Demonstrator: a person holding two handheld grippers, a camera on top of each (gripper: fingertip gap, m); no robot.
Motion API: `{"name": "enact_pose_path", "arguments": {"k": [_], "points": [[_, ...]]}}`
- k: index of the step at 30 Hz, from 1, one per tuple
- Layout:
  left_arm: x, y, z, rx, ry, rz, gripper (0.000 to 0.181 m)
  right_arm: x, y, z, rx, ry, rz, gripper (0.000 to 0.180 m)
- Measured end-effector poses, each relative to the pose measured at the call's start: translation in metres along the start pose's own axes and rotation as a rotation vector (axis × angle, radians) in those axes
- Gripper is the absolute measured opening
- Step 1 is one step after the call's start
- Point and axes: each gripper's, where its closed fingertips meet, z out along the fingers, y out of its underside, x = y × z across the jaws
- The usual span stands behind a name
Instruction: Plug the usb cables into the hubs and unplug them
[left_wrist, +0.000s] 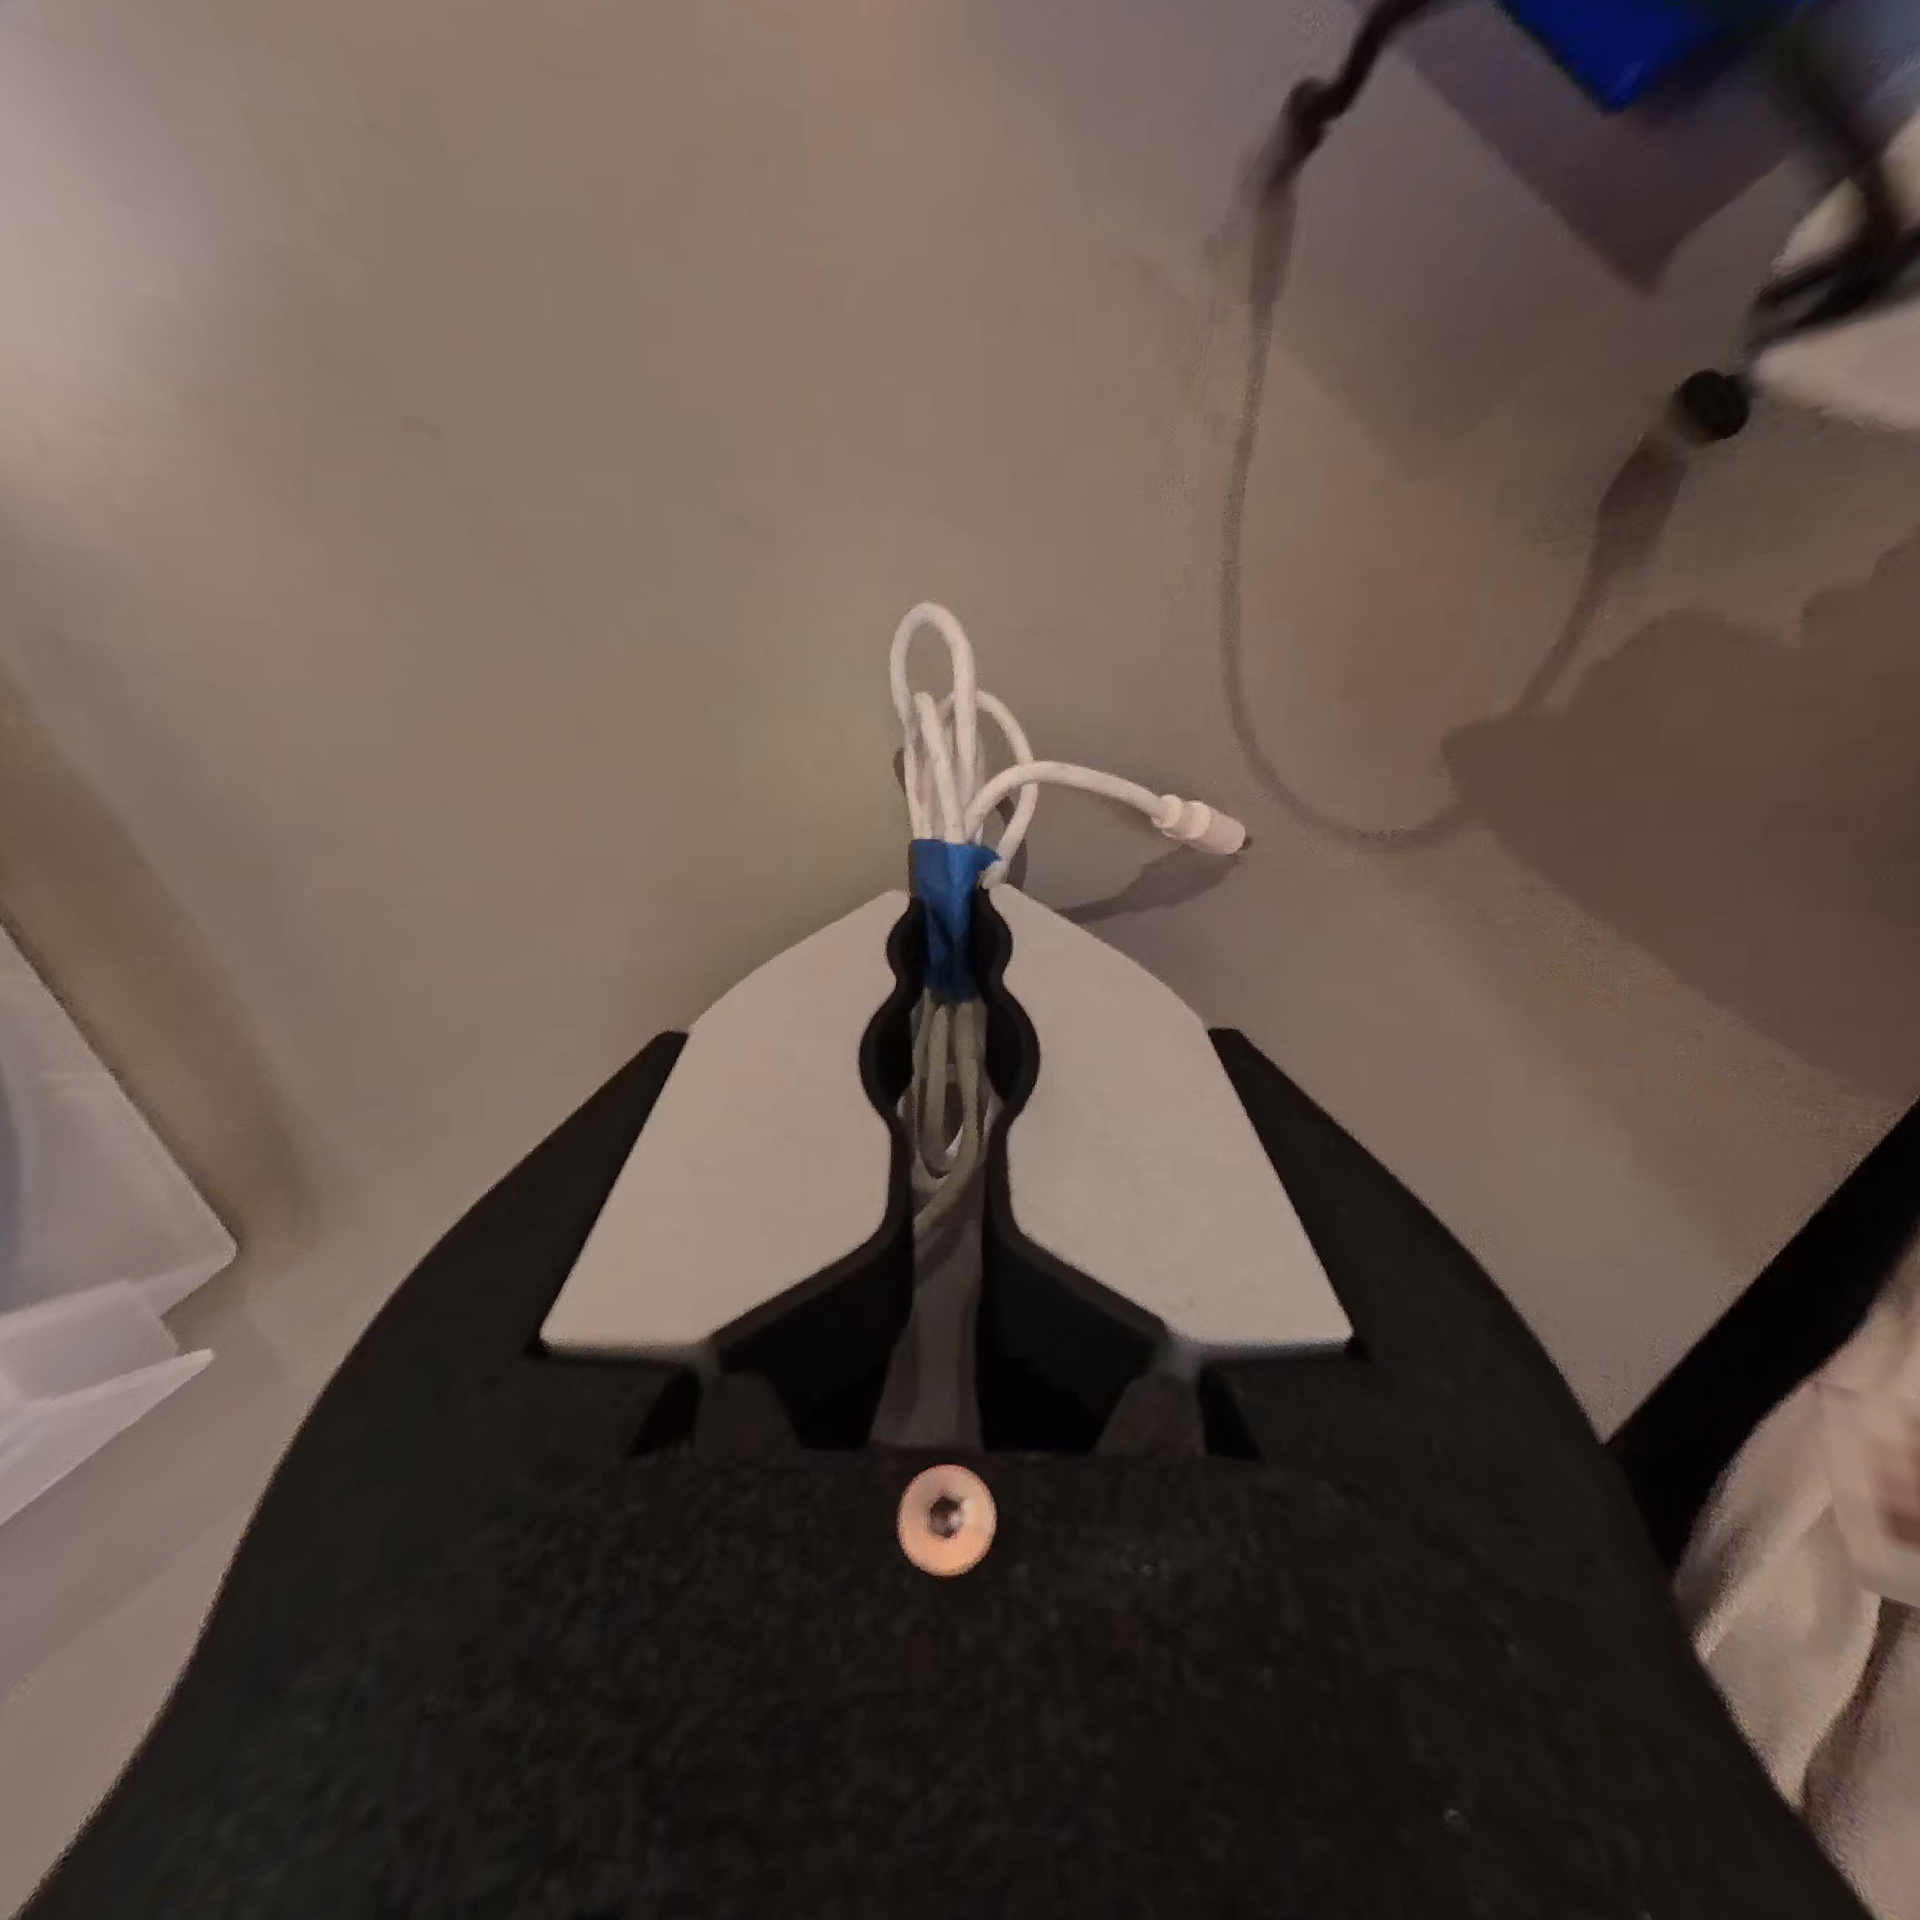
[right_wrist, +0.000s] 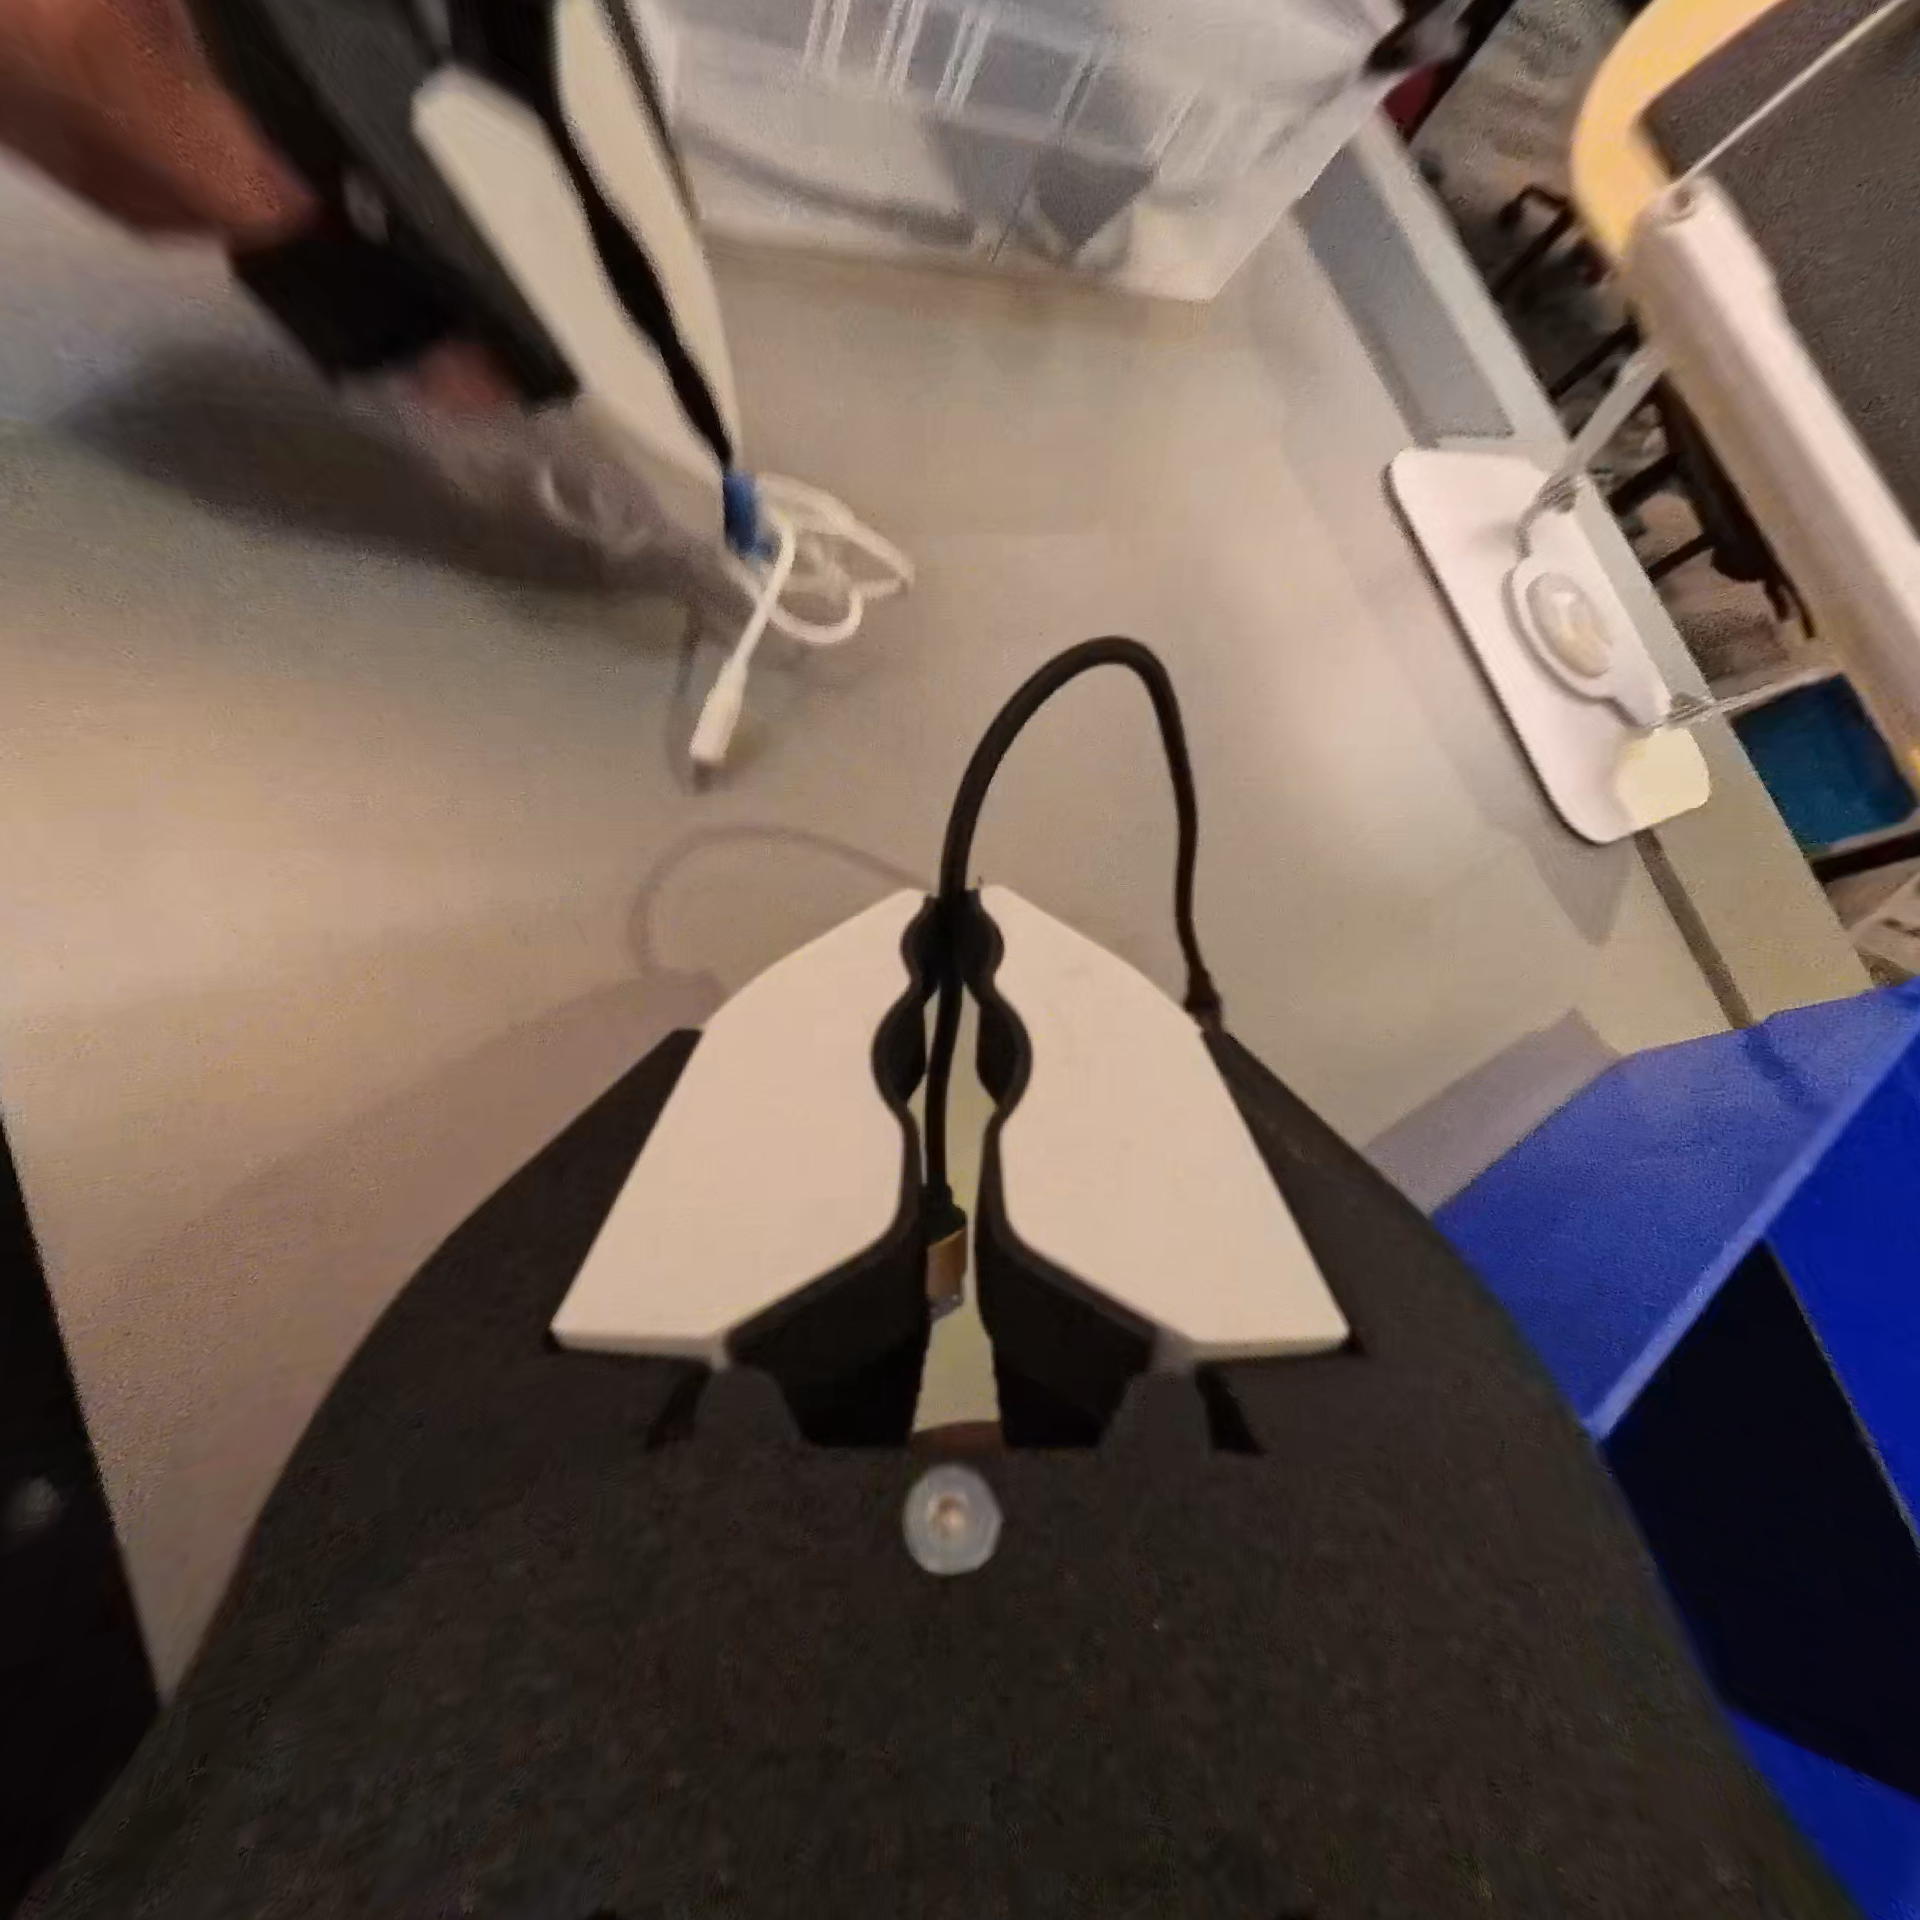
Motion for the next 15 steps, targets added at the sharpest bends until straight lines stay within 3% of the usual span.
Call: {"name": "enact_pose_path", "arguments": {"k": [7,12,15], "points": [[-0.009,0.009,-0.003,-0.039,-0.011,-0.044,0.008,-0.051,0.045,0.030,-0.171,-0.169,-0.292,0.004],[-0.011,0.016,-0.010,-0.028,-0.008,-0.086,0.008,-0.074,0.028,0.014,-0.007,-0.254,-0.350,0.006],[-0.010,0.015,-0.013,0.016,0.009,-0.104,0.013,-0.067,0.010,0.000,0.108,-0.231,-0.196,0.026]]}}
